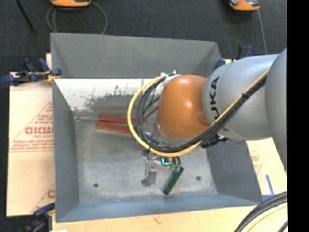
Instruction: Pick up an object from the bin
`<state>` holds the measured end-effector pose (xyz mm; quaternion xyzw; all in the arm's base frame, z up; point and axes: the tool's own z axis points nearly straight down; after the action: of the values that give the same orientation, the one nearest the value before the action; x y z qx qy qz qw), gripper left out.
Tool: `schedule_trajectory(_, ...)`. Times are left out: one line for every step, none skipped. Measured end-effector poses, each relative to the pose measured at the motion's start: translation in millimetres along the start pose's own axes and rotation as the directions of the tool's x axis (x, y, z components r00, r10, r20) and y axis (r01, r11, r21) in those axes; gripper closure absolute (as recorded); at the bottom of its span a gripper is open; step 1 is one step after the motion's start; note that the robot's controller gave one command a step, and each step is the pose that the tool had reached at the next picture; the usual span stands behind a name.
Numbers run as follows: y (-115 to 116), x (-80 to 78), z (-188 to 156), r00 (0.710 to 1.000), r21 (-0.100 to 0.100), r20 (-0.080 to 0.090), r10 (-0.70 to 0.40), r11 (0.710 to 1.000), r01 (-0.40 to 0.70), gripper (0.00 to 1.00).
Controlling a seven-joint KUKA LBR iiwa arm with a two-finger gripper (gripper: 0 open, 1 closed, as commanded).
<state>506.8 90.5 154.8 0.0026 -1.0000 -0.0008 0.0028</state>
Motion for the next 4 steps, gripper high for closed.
schedule_trajectory(-0.2,-1.9,-4.1,1.0,-0.001,0.008,0.005,1.0,-0.005,1.0)
schedule_trajectory(-0.2,-1.9,-4.1,1.0,-0.001,0.008,0.006,1.0,-0.006,0.0)
schedule_trajectory(-70.8,11.9,-2.4,0.959,0.001,0.006,0.282,0.959,-0.282,0.0)
schedule_trajectory(-84.6,-26.5,82.7,0.972,0.001,0.016,0.232,0.973,-0.233,0.0)
